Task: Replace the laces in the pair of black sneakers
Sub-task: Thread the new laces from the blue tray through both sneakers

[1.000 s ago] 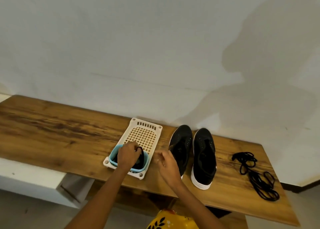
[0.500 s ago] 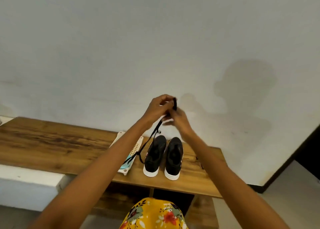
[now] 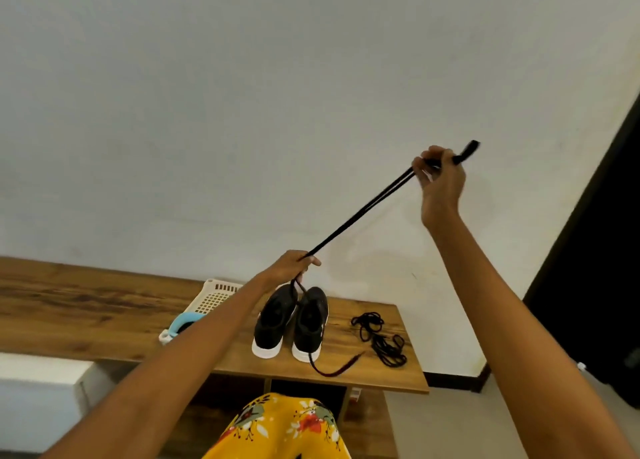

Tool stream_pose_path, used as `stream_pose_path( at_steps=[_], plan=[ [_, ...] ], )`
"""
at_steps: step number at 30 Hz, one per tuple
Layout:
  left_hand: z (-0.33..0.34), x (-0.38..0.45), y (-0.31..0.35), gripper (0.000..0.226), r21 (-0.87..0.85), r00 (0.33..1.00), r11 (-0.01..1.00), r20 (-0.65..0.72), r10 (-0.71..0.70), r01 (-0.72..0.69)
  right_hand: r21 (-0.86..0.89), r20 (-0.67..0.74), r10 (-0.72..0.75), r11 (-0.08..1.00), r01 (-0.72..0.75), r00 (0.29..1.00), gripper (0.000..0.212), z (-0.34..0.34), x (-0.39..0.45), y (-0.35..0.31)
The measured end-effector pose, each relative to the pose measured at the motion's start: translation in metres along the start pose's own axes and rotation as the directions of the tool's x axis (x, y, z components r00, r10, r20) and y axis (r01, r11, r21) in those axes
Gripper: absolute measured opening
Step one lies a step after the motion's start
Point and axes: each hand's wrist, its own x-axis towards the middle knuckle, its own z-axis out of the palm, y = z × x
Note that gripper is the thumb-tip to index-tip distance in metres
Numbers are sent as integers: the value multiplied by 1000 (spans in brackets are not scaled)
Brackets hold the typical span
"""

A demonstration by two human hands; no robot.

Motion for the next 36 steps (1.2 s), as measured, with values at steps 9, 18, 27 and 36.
stream_pose_path(
  at_steps=[9,18,27,36],
  plan=[
    [7,4,-33,25,40,991,991,30,-128,127,3,-53,15,1000,-15,998,33,-20,12,-3],
    [29,37,14,19,-182,995,983,-96,-9,-9,-954,260,560,274,120,787,36,-47,-17,102],
    [41,71,29,13,-178,999,983,-20,39,-42,-851,224,696,481,-211,682,16,-67,-45,161],
    [49,66,-57,28,-51,969,968,44,-242,244,-342,-390,454,736,-584,801,12,-114,-7,194]
  ],
)
